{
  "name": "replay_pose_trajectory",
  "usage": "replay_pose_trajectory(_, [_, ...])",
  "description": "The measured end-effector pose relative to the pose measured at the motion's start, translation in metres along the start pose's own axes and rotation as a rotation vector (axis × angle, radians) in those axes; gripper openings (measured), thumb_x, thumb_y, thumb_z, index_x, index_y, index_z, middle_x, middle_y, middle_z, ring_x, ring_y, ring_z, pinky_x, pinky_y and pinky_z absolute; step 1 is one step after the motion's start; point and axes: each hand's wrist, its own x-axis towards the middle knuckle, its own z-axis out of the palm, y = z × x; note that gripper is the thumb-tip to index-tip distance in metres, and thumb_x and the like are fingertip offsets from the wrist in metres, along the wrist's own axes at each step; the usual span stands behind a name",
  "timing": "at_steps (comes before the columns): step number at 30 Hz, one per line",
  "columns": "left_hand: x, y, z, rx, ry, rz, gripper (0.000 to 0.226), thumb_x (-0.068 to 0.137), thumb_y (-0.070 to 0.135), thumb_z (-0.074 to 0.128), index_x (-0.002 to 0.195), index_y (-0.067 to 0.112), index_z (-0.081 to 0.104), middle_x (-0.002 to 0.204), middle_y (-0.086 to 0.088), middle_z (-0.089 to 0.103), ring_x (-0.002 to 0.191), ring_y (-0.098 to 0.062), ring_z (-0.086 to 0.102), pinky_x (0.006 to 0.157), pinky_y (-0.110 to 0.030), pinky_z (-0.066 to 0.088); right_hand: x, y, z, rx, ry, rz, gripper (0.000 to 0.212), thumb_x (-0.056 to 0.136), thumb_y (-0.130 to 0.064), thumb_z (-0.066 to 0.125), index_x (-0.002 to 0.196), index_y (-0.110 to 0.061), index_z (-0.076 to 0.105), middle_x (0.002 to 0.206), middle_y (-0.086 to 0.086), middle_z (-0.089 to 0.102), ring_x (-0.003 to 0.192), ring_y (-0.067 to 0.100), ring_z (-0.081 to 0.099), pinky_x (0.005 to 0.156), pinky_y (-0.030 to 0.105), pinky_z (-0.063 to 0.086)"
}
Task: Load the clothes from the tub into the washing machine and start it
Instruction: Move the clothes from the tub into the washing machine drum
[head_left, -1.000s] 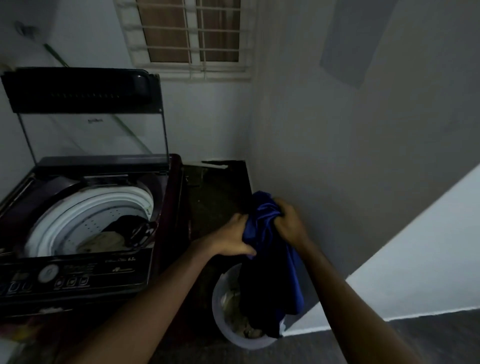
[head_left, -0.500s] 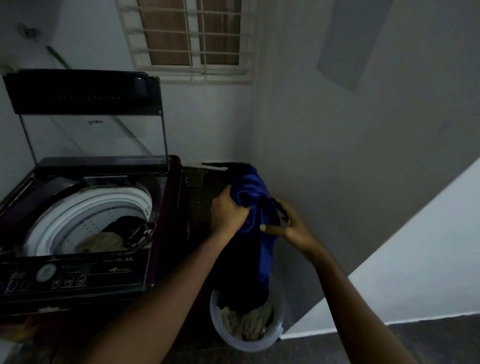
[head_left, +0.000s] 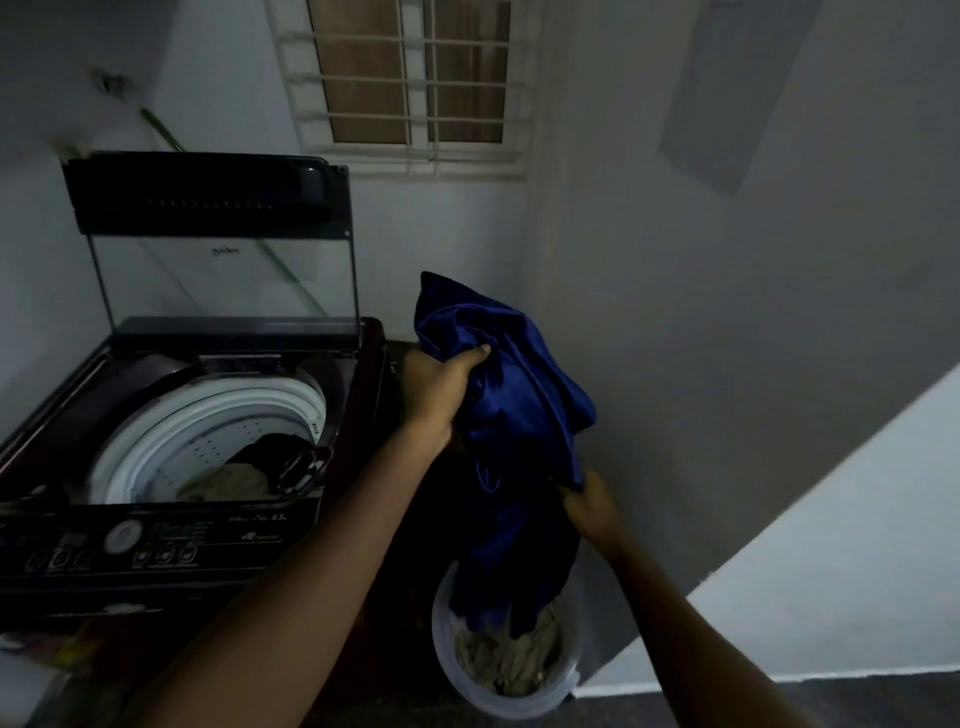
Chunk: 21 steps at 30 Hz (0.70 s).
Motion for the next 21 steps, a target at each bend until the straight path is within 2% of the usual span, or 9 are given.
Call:
replay_pose_trajectory(3, [0.01,-0.005,-0.022,0.512,0.01,0.222,0.039,0.077,0.027,0.079,0.11,0.011,0.064,0.107,-0.011,0.07,0.098,-0.03,0.066,0.075,-0.029,0.05,-0.005,-0.009,-0.028,0.077,0.147,-0.114,0.047,0.07,-0.01,0.041,0.112,0.0,0.06,0.101,0.004,0.062,0.085,0.004,0.062,0.066,0.005,0.046])
replay_pose_trajectory(6, [0.001,-0.016,-0.028,0.83,-0.073,0.347,0.032,0.084,0.018,0.064,0.116,0.015,0.059,0.108,-0.017,0.067,0.098,-0.04,0.063,0.071,-0.032,0.044,0.003,-0.034,-0.042,0.092,0.258,-0.201,0.042,0.073,-0.001,0.04,0.108,-0.005,0.061,0.099,0.004,0.064,0.084,0.003,0.059,0.077,0.016,0.051])
replay_pose_trajectory(8, [-0.008,-0.028,-0.023,0.932,-0.172,0.395,0.037,0.084,0.016,0.06,0.121,0.018,0.054,0.111,-0.016,0.066,0.099,-0.041,0.063,0.073,-0.037,0.049,0.011,-0.055,-0.043,0.058,0.266,-0.254,0.036,0.071,-0.007,0.04,0.1,-0.012,0.061,0.093,0.005,0.066,0.081,0.009,0.061,0.074,0.022,0.049])
replay_pose_trajectory(10, [-0.016,-0.038,-0.014,0.959,-0.29,0.374,0.045,0.083,0.02,0.061,0.126,0.023,0.048,0.118,-0.013,0.063,0.104,-0.039,0.062,0.08,-0.041,0.053,0.018,-0.077,-0.035,-0.009,0.209,-0.307,0.025,0.073,-0.01,0.042,0.09,-0.011,0.059,0.085,0.004,0.065,0.075,0.009,0.057,0.066,0.023,0.046])
replay_pose_trajectory(12, [-0.021,-0.045,-0.006,0.879,-0.438,0.286,0.059,0.082,0.027,0.065,0.135,0.026,0.039,0.128,-0.008,0.057,0.113,-0.033,0.058,0.091,-0.042,0.051,0.024,-0.098,-0.026,-0.092,0.171,-0.322,0.015,0.077,-0.007,0.045,0.083,-0.011,0.058,0.08,0.005,0.065,0.071,0.013,0.057,0.063,0.028,0.045])
replay_pose_trajectory(16, [-0.024,-0.056,-0.005,0.716,-0.738,0.168,0.121,0.063,0.031,0.088,0.153,0.02,0.007,0.152,0.001,0.021,0.139,-0.016,0.027,0.111,-0.029,0.029,0.034,-0.116,-0.025,-0.268,0.213,-0.328,0.022,0.083,-0.002,0.051,0.074,-0.022,0.057,0.072,0.001,0.064,0.07,0.023,0.06,0.06,0.032,0.044])
replay_pose_trajectory(18, [-0.029,-0.059,-0.005,0.675,-0.68,0.162,0.138,0.051,0.04,0.095,0.153,0.022,0.004,0.154,0.004,0.015,0.14,-0.012,0.023,0.111,-0.027,0.028,0.033,-0.119,-0.025,-0.236,0.154,-0.294,0.029,0.082,-0.002,0.051,0.07,-0.027,0.056,0.07,-0.004,0.064,0.069,0.02,0.061,0.058,0.029,0.044])
replay_pose_trajectory(19, [-0.032,-0.059,-0.003,0.638,-0.583,0.169,0.139,0.046,0.043,0.096,0.153,0.021,0.01,0.154,0.002,0.022,0.139,-0.013,0.029,0.11,-0.03,0.033,0.031,-0.121,-0.022,-0.202,0.129,-0.274,0.031,0.081,-0.001,0.05,0.071,-0.03,0.057,0.071,-0.005,0.064,0.069,0.018,0.061,0.058,0.027,0.043])
replay_pose_trajectory(21, [-0.036,-0.06,0.0,0.605,-0.383,0.184,0.126,0.047,0.041,0.095,0.148,0.019,0.025,0.145,-0.003,0.042,0.129,-0.02,0.046,0.102,-0.036,0.045,0.024,-0.129,-0.017,-0.122,0.075,-0.252,0.03,0.079,0.0,0.048,0.079,-0.026,0.061,0.076,-0.004,0.066,0.07,0.014,0.062,0.058,0.024,0.044])
